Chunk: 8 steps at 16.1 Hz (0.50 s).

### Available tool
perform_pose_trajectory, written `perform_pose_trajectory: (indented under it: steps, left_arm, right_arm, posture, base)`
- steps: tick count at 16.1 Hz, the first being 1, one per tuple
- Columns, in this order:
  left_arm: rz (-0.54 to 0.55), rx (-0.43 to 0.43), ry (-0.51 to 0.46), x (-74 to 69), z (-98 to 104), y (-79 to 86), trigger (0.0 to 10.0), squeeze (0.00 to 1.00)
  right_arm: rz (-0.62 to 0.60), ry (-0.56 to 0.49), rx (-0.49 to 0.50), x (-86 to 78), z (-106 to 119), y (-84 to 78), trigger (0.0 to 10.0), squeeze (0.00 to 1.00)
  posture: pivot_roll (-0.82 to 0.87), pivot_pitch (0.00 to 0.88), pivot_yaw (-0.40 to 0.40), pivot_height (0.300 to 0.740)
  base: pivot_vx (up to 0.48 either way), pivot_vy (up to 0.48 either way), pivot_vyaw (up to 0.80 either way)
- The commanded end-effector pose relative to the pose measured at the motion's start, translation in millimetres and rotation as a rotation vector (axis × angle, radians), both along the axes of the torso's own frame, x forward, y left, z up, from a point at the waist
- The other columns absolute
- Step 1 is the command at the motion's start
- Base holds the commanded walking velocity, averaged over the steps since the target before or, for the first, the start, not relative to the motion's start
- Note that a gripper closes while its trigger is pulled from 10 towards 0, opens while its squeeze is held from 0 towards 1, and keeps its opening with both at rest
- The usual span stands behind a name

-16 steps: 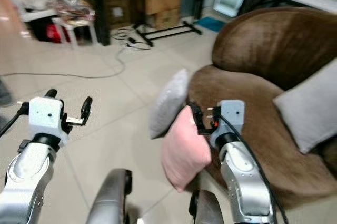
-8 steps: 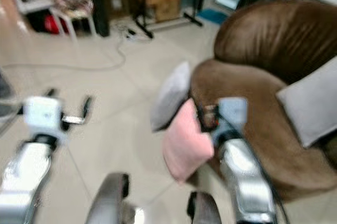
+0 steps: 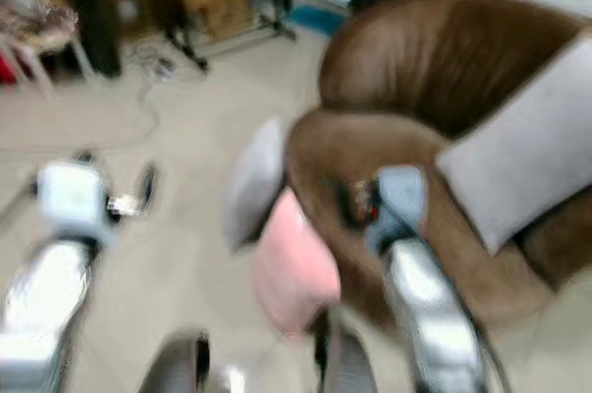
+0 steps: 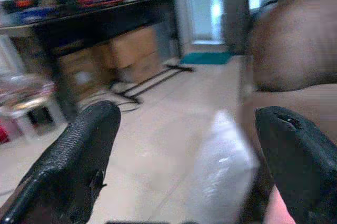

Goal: Move the pillow to the sofa from floor

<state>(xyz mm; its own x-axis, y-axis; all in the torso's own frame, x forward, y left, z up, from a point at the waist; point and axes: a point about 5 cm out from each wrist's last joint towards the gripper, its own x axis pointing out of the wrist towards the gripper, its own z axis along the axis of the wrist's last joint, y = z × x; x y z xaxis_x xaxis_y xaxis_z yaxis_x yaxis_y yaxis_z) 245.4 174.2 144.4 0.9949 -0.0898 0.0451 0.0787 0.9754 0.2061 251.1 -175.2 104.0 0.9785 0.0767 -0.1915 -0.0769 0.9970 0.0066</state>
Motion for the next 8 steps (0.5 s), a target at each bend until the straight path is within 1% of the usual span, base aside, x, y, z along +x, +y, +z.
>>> perform_pose_trajectory:
  steps: [1, 2, 3, 5, 7, 8]
  left_arm:
    - [0.019, 0.02, -0.005, -1.5, 4.2, 7.9, 10.0, 0.0]
    - [0.008, 0.026, 0.003, -2.2, 2.3, 7.6, 10.0, 0.0]
    - [0.003, 0.031, 0.009, -3.1, 1.0, 7.8, 10.0, 0.0]
    - [-0.004, 0.037, 0.013, -3.5, 0.5, 9.8, 10.0, 0.0]
    - [-0.008, 0.038, 0.007, -0.4, 1.6, 8.4, 10.0, 0.0]
    - [-0.008, 0.036, 0.004, 0.1, 2.4, 6.6, 10.0, 0.0]
  right_arm:
    - [0.017, -0.012, 0.017, 2.2, 4.9, 5.8, 10.0, 0.0]
    - [-0.003, -0.001, -0.009, -0.5, 0.2, 2.3, 10.0, 0.0]
    - [-0.025, -0.005, -0.02, -2.1, -1.8, -0.9, 10.0, 0.0]
    - [-0.035, -0.007, -0.016, -5.0, -2.0, -0.1, 10.0, 0.0]
    - [-0.007, -0.021, -0.005, -5.2, 1.6, 2.8, 10.0, 0.0]
    - [0.0, -0.021, -0.01, -2.8, 1.6, 2.7, 10.0, 0.0]
  posture:
    - [0.08, 0.0, -0.012, 0.6]
    - [0.08, 0.0, -0.002, 0.6]
    - [0.08, 0.0, 0.004, 0.6]
    - [0.07, 0.0, 0.016, 0.6]
    - [0.07, 0.0, 0.01, 0.6]
    - [0.07, 0.0, 0.01, 0.6]
  base:
    - [0.296, 0.0, -0.8]
    - [0.296, 0.0, -0.78]
    - [0.296, 0.0, 0.0]
    - [0.296, 0.0, 0.0]
    - [0.292, 0.0, 0.0]
    - [0.285, 0.0, 0.0]
